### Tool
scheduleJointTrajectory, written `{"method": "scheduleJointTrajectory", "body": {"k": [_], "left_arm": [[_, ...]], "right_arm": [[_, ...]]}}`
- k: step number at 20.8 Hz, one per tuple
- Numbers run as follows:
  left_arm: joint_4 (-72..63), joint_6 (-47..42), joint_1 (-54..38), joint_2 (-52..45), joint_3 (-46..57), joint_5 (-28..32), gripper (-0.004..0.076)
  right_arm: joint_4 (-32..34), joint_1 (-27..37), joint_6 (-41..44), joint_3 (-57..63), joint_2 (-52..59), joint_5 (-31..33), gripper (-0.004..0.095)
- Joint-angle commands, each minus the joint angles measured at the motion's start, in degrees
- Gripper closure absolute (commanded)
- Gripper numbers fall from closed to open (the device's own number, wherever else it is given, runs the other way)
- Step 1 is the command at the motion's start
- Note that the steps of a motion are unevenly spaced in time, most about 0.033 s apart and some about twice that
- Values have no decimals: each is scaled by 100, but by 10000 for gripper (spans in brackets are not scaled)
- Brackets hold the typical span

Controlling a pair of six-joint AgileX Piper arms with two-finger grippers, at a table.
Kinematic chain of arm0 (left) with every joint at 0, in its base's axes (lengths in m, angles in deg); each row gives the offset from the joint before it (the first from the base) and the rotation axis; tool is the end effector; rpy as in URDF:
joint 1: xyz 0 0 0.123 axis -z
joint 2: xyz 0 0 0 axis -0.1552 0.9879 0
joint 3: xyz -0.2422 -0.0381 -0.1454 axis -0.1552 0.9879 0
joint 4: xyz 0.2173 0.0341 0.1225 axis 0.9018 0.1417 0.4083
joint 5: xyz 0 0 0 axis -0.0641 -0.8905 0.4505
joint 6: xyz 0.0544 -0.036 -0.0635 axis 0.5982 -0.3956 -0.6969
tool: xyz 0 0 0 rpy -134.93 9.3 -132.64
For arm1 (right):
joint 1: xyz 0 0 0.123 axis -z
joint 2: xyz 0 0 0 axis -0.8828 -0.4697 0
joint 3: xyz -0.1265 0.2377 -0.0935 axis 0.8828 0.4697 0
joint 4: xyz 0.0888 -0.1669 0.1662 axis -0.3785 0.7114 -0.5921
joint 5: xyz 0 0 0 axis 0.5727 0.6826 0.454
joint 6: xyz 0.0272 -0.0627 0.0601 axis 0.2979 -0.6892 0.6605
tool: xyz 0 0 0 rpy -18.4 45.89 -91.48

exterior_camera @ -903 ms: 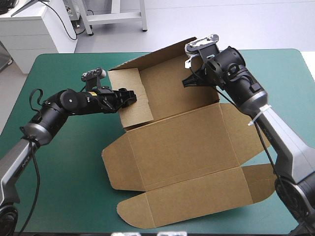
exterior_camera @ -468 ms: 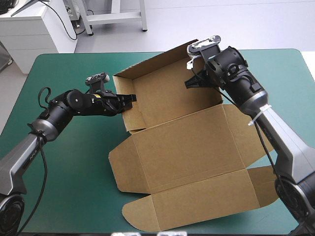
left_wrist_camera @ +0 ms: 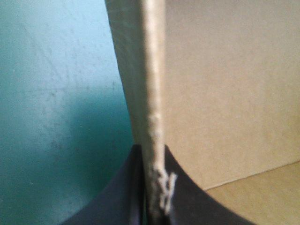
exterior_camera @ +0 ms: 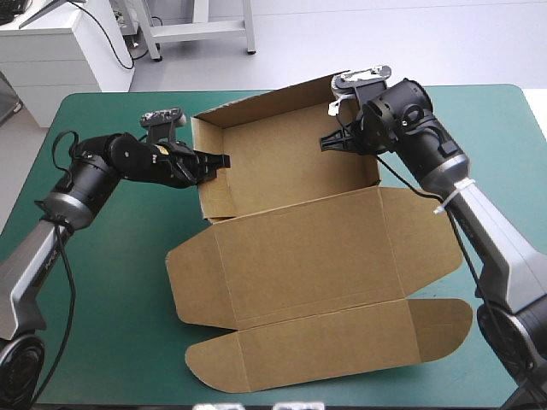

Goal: Fold the box

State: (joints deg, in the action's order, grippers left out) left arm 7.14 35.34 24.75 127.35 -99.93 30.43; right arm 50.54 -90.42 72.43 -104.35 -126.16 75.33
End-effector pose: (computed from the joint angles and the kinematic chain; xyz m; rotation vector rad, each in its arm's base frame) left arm 0.3218 -0.1181 0.3475 0.0836 2.4756 -0.6117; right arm 0.3388 0.1564 0.4086 -0.2400 2.4531 -0.0275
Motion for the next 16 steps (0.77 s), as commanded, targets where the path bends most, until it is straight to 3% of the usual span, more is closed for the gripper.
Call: {"method": "scheduleJointTrajectory", "body": {"k": [1,5,7,16], "left_arm": [[376,-115,61,76,-1067,-788,731],[640,-89,61,924,-1912,-1906,731],[664,-55,61,1321,-2076,-2311,731],[876,-4,158,1921,-2082,-2576,731]], "right_arm": [[-341,309,-7,-173,10,92,929],[-1151,574,-522,97,-258,230,929],[-1182,643,-509,398,-318,230,929],[-1483,706,-509,1040,-701,82,929]]}}
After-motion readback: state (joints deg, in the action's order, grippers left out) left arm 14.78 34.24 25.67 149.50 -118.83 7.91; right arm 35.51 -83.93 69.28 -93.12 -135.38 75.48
